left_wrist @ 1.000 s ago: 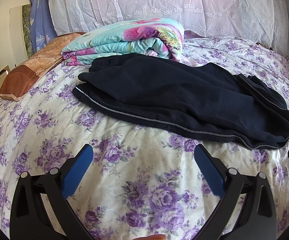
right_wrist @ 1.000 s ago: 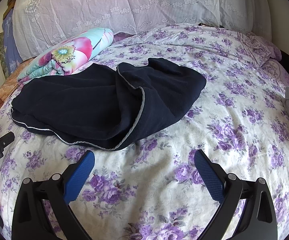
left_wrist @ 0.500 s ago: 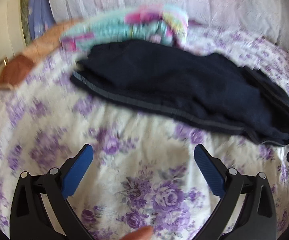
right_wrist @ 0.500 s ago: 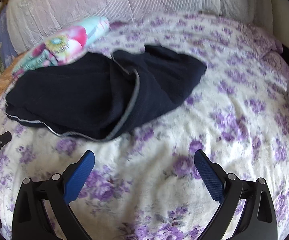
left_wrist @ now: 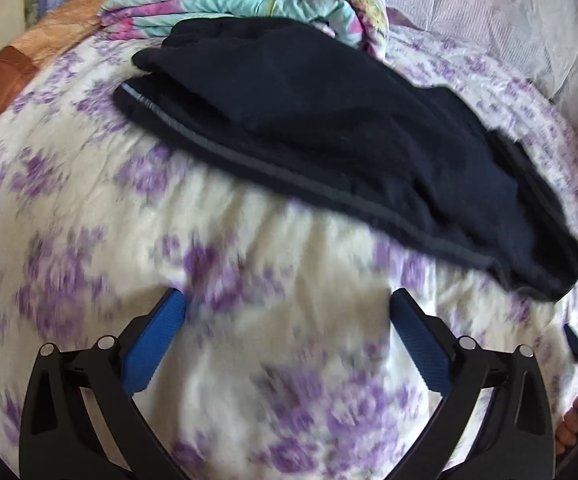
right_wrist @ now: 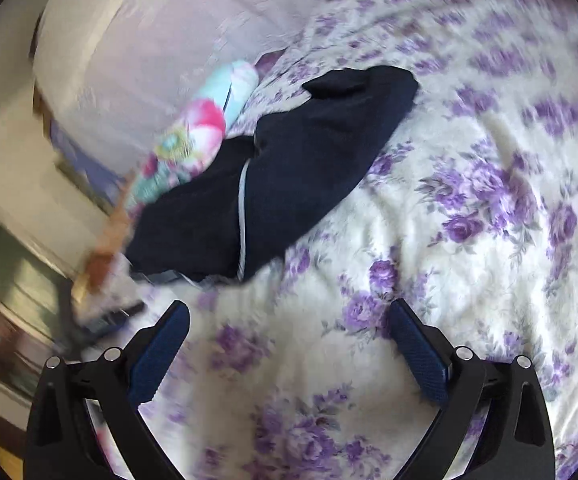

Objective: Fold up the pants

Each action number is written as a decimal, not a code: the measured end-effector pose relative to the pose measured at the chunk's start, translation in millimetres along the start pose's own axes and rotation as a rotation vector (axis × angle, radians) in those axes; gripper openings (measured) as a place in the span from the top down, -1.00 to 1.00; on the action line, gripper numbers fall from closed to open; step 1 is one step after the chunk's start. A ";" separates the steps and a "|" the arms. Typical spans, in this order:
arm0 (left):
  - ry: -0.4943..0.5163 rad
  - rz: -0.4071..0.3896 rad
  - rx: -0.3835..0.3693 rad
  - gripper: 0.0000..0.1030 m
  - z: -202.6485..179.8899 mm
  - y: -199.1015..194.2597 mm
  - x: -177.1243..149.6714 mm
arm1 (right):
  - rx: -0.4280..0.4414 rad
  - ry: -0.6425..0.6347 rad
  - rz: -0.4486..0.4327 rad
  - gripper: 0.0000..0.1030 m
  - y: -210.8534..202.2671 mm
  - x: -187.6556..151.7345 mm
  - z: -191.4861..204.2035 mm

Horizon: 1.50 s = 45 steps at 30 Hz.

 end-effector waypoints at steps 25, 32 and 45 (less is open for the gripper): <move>-0.303 -0.077 -0.286 0.65 34.3 7.7 89.4 | 0.085 0.100 -0.066 0.65 48.8 67.9 -2.4; -0.207 -0.036 -0.380 0.69 6.7 -35.5 -2.0 | 0.060 0.018 -0.060 0.65 -50.5 34.3 -16.4; -0.251 -0.033 -0.355 0.27 57.4 -74.0 -116.5 | -0.082 -0.049 0.057 0.03 -104.8 -75.5 -41.5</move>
Point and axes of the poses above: each gripper's, at about its wrist camera, not at the fingertips, and y roughly the way its jaws point, z to its left, x to its top, the point moved 10 cm from there along y, roughly the way its jaws point, and after that the axes turned 13 degrees about -y, right-handed, at the moved point
